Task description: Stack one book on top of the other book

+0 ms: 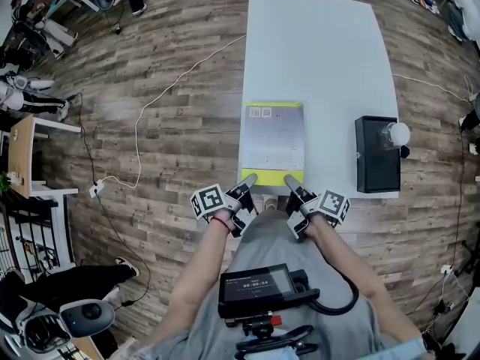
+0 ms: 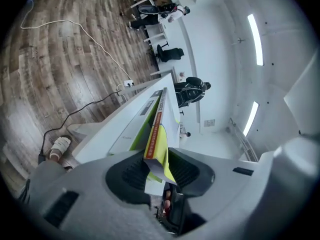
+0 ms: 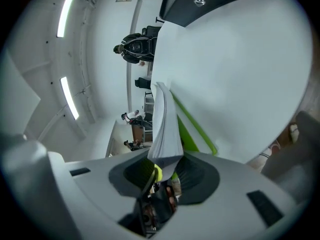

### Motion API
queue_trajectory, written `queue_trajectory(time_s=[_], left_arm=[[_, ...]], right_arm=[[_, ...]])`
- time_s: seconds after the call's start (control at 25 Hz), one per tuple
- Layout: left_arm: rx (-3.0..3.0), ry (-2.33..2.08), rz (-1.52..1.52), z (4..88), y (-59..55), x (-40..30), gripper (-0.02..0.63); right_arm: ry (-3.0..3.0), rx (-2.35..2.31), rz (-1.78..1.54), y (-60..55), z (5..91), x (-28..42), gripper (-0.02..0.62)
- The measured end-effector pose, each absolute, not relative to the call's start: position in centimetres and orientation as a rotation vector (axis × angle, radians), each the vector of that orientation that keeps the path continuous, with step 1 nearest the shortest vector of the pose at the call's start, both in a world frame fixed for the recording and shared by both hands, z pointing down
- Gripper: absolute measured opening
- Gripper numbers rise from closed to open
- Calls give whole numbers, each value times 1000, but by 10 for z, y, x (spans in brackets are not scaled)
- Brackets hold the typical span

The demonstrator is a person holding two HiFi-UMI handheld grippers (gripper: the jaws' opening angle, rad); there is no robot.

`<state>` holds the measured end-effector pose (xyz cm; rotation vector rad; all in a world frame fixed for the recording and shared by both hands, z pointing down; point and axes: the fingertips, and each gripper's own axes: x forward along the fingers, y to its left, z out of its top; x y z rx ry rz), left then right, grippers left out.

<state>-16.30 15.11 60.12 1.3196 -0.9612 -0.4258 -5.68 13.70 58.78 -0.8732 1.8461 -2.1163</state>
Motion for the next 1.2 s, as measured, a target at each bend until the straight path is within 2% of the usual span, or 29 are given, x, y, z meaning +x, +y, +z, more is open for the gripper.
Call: queue_trajectory(time_s=[0.08,0.12,0.44,0.6,1.08,1.2], left_arm=[[1299,-949,-410,601,151,-162,142],[1293,-947,-404,601,151,-162,149],[1347,-985,-158,599,155,-158,229],[1414,-977,-18,600,163,-159,235],[1390,-983,-18,598,173,-179,235],[1430,-1005,16,588,176,-183,235]], right_arm=[[1822,-863,-2151,139,587,-58,136],[1826,-858,-2159,139,585,-58,155],[2070,-843,-2214,146,580,-61,177],[2231,-851,-2203,151,584,-57,181],[2275,-702,-2391,173,573,-46,181],[2324,-628,-2311,175,556,-43,180]])
